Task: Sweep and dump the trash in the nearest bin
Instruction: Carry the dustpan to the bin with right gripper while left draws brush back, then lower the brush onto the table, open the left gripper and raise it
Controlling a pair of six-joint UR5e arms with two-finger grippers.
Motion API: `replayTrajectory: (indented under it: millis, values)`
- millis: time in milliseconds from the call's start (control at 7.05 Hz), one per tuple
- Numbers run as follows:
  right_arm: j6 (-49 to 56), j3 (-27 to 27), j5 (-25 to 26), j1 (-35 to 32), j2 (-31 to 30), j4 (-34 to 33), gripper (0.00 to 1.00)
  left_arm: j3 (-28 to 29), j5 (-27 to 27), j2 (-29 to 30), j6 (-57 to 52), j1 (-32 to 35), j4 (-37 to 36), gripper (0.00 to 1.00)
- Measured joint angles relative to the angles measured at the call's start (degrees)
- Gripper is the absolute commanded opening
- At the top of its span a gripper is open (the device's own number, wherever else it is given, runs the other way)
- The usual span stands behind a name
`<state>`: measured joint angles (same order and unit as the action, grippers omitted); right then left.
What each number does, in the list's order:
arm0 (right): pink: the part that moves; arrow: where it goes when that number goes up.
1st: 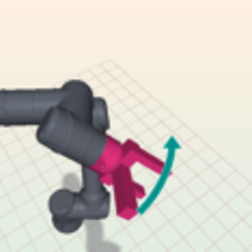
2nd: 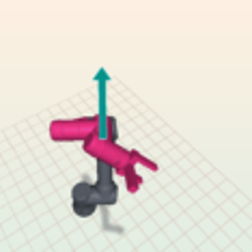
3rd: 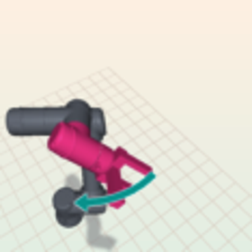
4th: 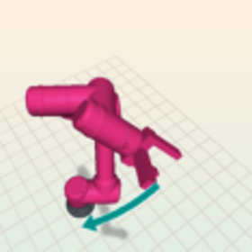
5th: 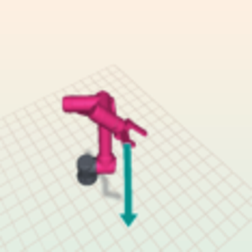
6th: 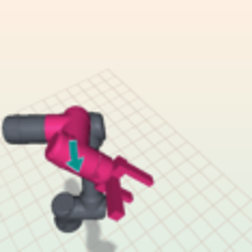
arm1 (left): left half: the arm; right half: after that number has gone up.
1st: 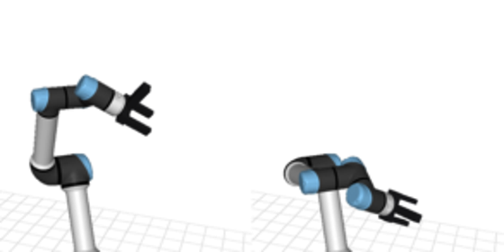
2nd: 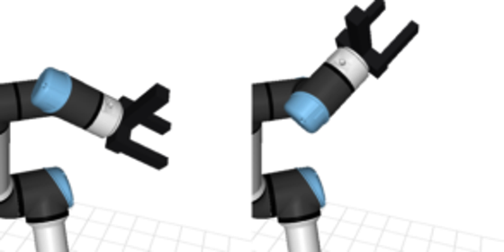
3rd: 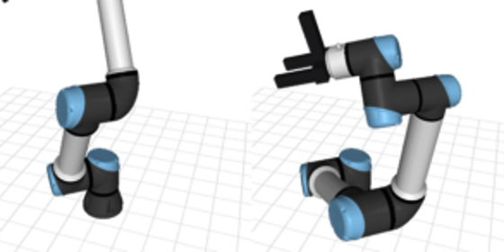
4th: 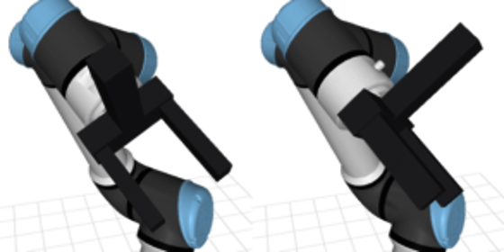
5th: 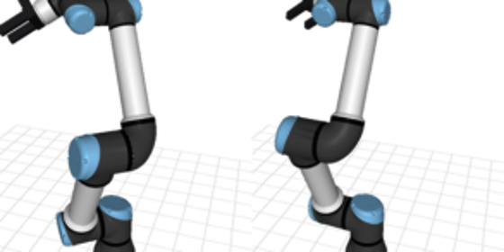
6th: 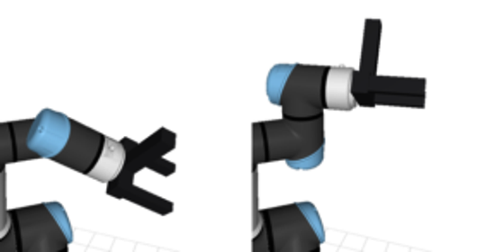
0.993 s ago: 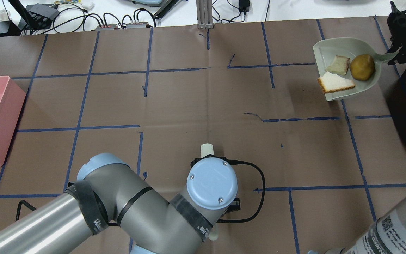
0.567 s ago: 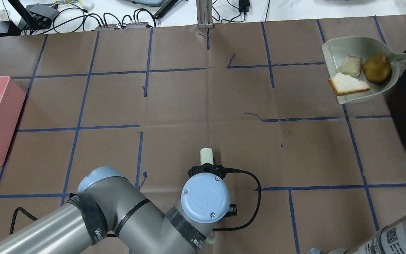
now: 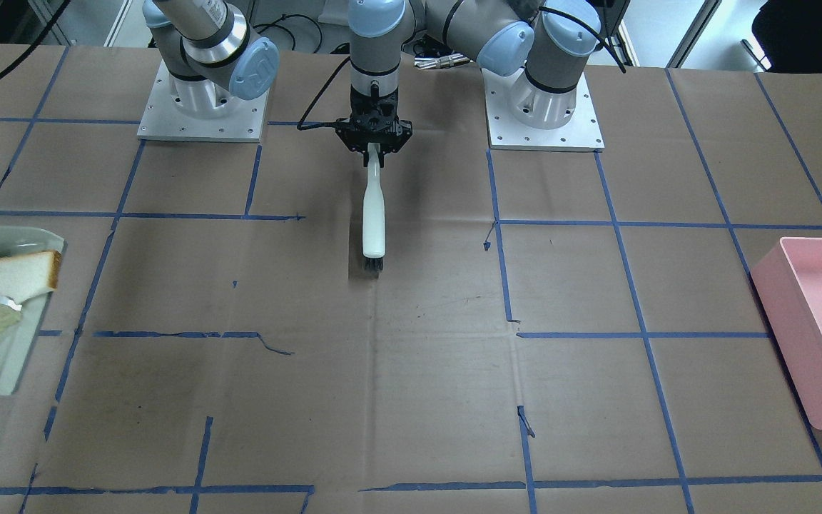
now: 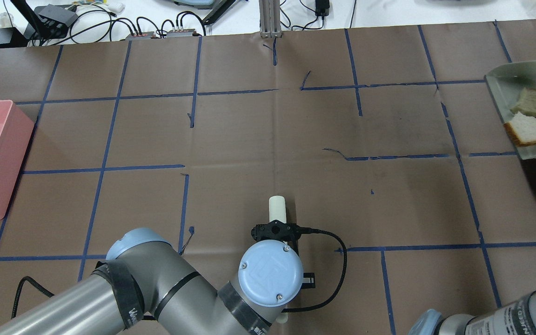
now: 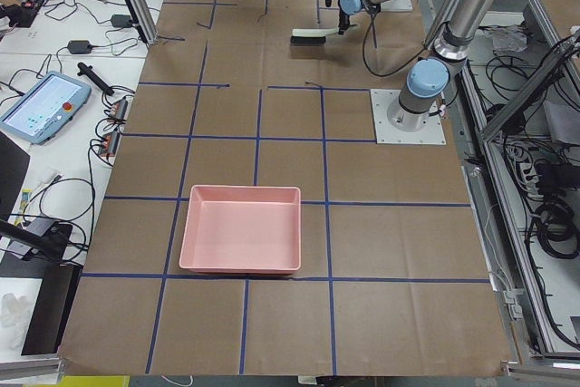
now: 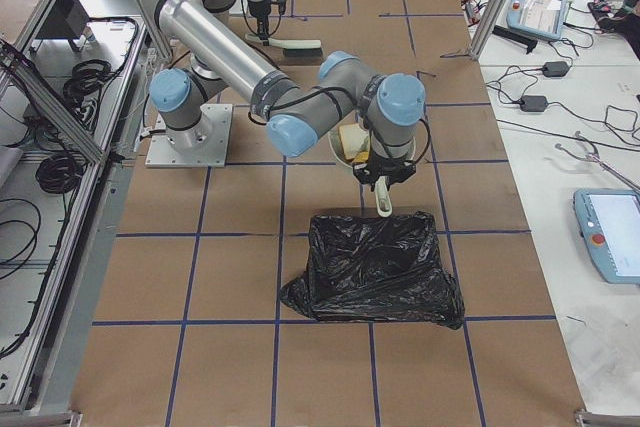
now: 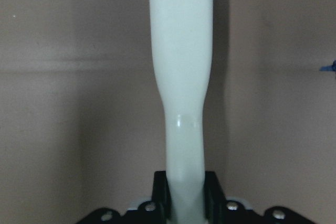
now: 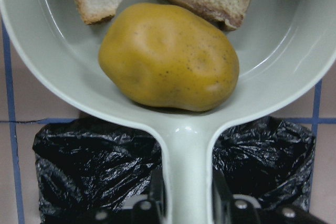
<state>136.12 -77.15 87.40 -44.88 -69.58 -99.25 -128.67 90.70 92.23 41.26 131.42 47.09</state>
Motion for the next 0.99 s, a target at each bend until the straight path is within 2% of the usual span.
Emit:
replayTrajectory:
  millis: [142,284,425,567,709,993]
  values:
    - [3.05,1.41,0.06,2.06,0.43,-0.17,0.0,-0.55,0.0,-0.01,0.05,0.03,-0.04,0.0]
    - [6.22,3.23,0.14,3.85,1.17,-0.55,0.0,-0.94,0.0,-0.07,0.08,0.05,-0.06,0.05]
    - [8.45,5.49,0.06,5.85,2.58,-0.7,0.0,-1.06,0.0,-0.1,0.09,0.05,-0.07,0.27]
    - [10.27,8.44,-0.07,7.68,4.73,-0.65,0.0,-1.04,0.02,-0.11,0.13,-0.02,-0.07,0.62]
    - [12.12,12.4,-0.13,9.14,7.59,-0.33,0.0,-1.01,0.1,-0.1,0.22,-0.15,-0.03,0.8]
    - [15.53,21.56,-0.13,11.42,13.94,1.77,0.0,-0.72,0.22,-0.07,0.35,-0.73,0.08,0.93]
